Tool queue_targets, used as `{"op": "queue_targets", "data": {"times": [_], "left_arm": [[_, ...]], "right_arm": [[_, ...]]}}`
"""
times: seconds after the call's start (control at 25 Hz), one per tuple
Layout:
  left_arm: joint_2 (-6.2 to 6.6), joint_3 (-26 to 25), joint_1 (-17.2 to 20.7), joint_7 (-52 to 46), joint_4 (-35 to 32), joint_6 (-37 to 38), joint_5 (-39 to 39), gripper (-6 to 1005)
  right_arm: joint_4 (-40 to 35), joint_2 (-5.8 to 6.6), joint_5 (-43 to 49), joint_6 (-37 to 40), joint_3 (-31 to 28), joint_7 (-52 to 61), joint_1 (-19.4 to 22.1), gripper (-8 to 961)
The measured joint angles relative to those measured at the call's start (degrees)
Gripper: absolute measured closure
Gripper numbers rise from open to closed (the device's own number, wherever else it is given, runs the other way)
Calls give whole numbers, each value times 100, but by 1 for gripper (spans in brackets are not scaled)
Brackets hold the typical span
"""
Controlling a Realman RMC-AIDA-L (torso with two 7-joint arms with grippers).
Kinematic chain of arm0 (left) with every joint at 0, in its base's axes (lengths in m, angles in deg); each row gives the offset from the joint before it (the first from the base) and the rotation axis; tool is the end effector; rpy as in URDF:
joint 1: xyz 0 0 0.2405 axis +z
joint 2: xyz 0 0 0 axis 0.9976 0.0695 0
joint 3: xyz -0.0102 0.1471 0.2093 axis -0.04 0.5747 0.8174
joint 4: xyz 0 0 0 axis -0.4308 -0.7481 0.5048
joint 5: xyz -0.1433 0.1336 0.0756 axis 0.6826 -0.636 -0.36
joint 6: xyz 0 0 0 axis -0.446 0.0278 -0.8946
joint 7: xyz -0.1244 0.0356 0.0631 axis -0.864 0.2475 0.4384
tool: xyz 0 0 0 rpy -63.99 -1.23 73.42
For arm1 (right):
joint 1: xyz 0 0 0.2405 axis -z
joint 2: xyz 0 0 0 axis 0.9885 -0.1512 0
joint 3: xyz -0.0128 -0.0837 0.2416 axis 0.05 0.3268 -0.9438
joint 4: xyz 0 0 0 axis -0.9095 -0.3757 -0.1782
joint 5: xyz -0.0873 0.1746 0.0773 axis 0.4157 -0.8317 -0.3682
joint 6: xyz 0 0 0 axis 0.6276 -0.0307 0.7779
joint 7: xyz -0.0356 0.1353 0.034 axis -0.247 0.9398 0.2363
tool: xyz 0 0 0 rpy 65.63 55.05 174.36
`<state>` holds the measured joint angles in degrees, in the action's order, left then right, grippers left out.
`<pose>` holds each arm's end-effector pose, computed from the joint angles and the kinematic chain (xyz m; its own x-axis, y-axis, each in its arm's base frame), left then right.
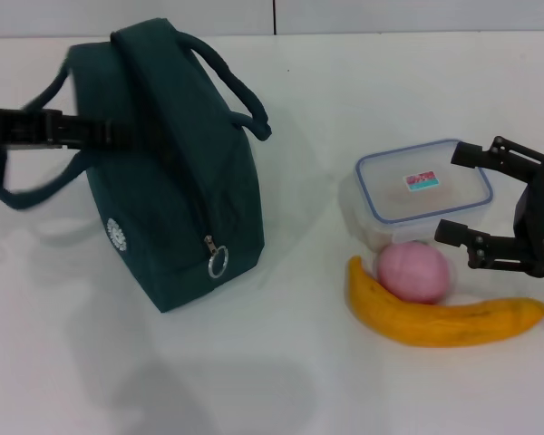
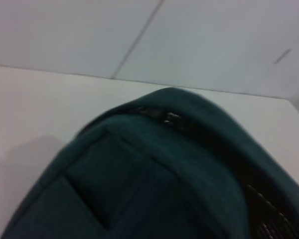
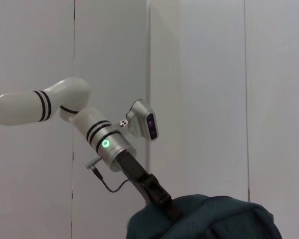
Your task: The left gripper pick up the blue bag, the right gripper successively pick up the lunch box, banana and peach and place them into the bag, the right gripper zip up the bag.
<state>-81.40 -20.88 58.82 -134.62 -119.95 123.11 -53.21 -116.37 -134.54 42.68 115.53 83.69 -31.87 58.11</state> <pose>-0.2444 0.3380 0.1064 0.4255 0.8066 0.4104 0.9030 -0.4083 -0.1337 0.2549 0.2891 0.0239 0.7051 0.0810 -0.7044 -0.1589 -0.9501 -0.2683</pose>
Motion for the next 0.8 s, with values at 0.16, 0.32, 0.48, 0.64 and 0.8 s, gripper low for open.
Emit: {"op": "queue_targets", "data": {"times": [0.16, 0.32, 0.48, 0.64, 0.8], "left_arm": [[-92, 7, 32, -35, 10, -242, -167, 214], [-92, 21, -40, -234, 82, -237, -349, 258], [-55, 26, -119, -493, 213, -186, -357, 388], [-68, 28, -121, -601, 236, -144, -289, 549], [-96, 29, -123, -672, 248, 62, -73, 712]], "right_arm": [[0, 1, 0, -5, 0, 0, -1, 83], [1, 1, -2, -14, -21, -1, -1, 83], [1, 1, -18, -18, -82, 0, -1, 83], [0, 7, -28, -18, -215, 36, 29, 83], [5, 10, -34, 1, -491, 125, 87, 83]]}}
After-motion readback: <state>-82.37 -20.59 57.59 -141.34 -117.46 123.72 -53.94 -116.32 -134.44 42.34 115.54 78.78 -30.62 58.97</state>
